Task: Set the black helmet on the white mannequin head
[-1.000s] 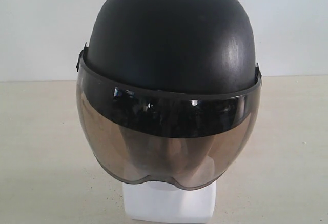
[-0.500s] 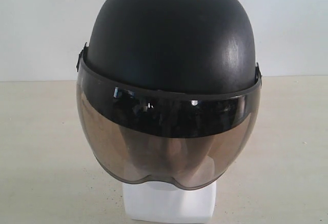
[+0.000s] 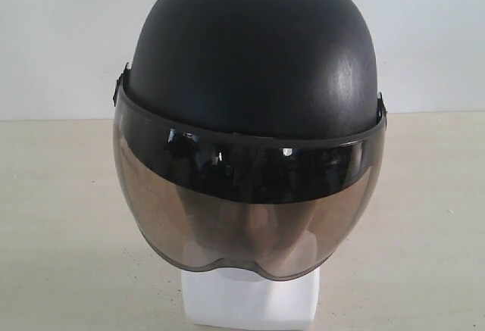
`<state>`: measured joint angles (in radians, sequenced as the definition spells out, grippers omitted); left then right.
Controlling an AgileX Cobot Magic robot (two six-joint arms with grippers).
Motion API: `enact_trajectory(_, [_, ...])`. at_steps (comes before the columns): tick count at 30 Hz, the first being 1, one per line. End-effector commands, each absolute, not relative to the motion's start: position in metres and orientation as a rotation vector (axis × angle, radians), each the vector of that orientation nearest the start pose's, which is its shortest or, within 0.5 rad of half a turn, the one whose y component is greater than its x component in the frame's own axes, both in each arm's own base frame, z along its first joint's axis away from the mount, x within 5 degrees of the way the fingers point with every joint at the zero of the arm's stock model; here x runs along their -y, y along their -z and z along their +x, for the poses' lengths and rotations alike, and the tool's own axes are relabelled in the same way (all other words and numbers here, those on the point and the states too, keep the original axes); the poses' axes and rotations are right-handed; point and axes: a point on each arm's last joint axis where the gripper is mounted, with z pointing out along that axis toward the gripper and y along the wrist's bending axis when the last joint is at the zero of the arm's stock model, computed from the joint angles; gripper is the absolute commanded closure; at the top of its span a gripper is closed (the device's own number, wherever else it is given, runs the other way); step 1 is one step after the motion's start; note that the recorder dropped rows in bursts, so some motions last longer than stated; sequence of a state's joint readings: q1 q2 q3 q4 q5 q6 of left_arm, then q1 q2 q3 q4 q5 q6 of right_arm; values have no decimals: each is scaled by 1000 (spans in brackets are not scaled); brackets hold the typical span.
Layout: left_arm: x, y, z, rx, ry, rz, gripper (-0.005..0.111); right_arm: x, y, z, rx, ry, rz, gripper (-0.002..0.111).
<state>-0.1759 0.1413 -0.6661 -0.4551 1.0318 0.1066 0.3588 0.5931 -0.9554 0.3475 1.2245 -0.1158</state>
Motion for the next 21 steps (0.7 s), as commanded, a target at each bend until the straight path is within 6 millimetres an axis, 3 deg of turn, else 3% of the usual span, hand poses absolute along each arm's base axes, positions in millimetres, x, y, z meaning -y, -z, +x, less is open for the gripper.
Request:
enact_trajectory(1, [16, -348, -16, -1597, 420, 182, 102, -51, -382, 51, -2269, -564, -571, 108])
enact_trajectory(3, [10, -348, -15, -1457, 361, 146, 102, -51, -382, 51, -2269, -564, -571, 108])
enact_trajectory(10, [4, -337, 7, -1265, 222, 13, 102, -51, -382, 51, -2268, -571, -571, 108])
enact_trajectory(17, [3, -282, 36, -1381, 134, -37, 102, -51, -382, 51, -2268, -571, -571, 108])
enact_trajectory(21, [2, -238, 50, -1507, 89, -48, 102, -51, -382, 51, -2268, -571, -571, 108])
